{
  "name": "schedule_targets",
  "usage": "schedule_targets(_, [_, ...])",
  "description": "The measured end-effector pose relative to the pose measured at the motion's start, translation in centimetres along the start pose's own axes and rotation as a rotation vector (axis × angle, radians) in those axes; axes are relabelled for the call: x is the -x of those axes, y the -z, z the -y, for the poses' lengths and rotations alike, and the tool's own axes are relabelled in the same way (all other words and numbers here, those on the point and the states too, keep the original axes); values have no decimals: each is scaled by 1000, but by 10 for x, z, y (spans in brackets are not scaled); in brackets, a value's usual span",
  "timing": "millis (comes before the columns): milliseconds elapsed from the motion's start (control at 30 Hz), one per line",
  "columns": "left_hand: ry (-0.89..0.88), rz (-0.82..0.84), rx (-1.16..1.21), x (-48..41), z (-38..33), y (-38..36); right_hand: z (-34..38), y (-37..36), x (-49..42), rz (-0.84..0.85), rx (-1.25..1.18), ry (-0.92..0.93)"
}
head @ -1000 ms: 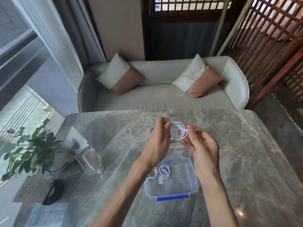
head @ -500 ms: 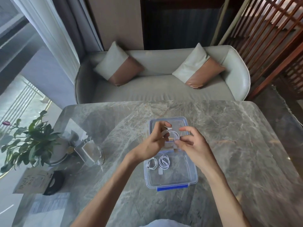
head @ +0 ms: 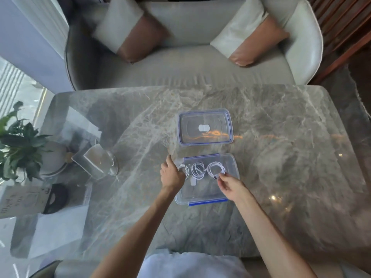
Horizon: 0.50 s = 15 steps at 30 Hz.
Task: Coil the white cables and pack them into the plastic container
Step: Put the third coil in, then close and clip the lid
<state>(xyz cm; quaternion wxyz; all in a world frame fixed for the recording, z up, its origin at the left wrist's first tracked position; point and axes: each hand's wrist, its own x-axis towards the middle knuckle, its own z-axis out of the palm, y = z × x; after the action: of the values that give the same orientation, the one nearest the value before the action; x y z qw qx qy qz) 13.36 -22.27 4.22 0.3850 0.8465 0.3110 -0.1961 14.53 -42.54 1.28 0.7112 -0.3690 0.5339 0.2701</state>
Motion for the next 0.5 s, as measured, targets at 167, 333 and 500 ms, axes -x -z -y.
schedule_targets(167, [29, 117, -61, -9, 28, -22, -12, -2, -38, -128, -76, -11])
schedule_targets(333, [-39, 113, -66, -16, 43, -23, -8, -14, -57, -133, -118, -57])
schedule_targets(500, [-72, 92, -40, -21, 49, -23, -13, -15, -64, -105, -50, 11])
